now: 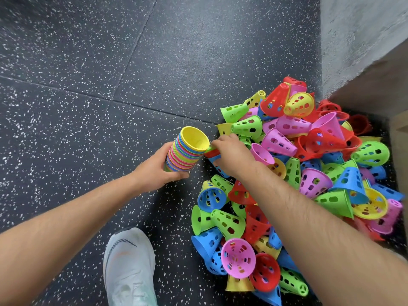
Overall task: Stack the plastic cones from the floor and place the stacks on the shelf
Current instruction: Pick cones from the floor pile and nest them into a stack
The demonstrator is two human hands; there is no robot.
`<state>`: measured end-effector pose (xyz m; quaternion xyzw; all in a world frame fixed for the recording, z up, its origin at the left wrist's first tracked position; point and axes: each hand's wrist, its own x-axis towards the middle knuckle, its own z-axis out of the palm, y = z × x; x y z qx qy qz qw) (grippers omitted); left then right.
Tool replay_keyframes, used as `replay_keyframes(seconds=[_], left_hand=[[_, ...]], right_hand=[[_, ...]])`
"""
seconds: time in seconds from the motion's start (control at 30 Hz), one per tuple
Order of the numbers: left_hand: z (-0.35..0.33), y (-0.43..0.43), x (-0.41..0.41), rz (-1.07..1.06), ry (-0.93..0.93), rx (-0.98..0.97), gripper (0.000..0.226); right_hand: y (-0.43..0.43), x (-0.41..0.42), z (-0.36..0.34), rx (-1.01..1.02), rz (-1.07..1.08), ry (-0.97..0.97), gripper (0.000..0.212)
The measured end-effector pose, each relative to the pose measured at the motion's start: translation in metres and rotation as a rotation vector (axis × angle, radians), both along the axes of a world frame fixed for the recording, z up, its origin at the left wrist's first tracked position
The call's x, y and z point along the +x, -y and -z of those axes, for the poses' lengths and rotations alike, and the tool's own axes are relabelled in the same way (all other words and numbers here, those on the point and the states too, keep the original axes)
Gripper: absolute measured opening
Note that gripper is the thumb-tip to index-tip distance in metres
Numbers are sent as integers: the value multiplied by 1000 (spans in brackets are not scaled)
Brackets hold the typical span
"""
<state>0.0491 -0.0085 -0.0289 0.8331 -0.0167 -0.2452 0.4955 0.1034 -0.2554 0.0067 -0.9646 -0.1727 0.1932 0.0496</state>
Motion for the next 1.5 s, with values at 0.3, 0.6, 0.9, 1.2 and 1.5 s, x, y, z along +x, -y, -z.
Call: replay_keyframes(seconds=[0.3, 0.6, 0.9, 1.2, 1.5], left_hand=[[0, 0, 0, 1, 7, -31, 95], [-1, 1, -1, 15, 15, -25, 92], [2, 3, -2, -10, 44, -47, 95], [5, -2, -4, 66, 61, 24, 94], [4, -2, -7, 44, 69, -44, 94]], right_hand=[[8, -8, -5, 358, 252, 71, 23], [2, -12, -60, 872, 559, 444, 21], [-18, -53, -39, 708, 204, 146, 37], [-3, -88, -52, 669, 395, 141, 19], [-7, -113, -37, 89, -37, -25, 40]])
